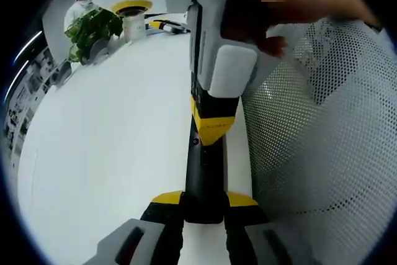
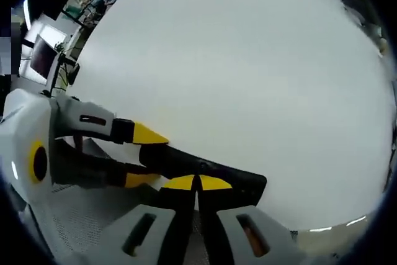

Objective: Press the specified remote control buttons in sequence, fully releasing each button before pressing the next.

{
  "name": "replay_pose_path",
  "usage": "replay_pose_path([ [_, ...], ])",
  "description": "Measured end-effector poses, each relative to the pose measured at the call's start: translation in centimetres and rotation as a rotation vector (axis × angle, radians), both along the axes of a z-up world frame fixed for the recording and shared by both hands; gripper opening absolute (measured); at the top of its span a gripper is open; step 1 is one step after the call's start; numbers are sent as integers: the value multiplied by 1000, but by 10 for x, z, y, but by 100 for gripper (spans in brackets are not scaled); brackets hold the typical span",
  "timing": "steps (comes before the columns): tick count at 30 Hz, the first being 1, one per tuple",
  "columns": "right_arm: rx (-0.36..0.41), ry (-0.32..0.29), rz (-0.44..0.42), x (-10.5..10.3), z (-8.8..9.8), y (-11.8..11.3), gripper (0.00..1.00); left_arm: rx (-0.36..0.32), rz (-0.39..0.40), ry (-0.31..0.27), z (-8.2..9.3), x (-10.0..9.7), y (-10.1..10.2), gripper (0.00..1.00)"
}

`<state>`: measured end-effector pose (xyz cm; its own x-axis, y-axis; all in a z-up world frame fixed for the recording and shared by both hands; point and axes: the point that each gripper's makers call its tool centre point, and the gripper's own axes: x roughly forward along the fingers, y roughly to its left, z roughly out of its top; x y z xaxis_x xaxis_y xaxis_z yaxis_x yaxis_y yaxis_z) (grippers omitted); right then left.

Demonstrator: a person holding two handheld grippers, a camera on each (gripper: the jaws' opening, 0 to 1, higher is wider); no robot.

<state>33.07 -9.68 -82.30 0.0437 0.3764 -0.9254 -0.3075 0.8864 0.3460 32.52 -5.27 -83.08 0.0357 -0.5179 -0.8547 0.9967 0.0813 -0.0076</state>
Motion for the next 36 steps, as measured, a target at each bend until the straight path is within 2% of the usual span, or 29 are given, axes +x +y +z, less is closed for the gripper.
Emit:
replay_pose_path([
  [4, -5, -6, -9, 1, 4, -3, 0, 3, 2, 0, 0, 0, 0, 24],
  [9, 25, 48, -38, -5, 5, -2, 0, 3, 2, 0, 0, 0, 0, 24],
  [16, -1, 77, 6, -13, -3, 1, 0, 1, 3, 1, 0, 0, 0, 24],
  [24, -16, 64, 38, -14, -3, 1, 0, 2, 2, 0, 0, 0, 0, 24],
  [36, -15, 78, 50, -15, -5, 0, 0, 5, -7, -1, 0, 0, 0, 25],
])
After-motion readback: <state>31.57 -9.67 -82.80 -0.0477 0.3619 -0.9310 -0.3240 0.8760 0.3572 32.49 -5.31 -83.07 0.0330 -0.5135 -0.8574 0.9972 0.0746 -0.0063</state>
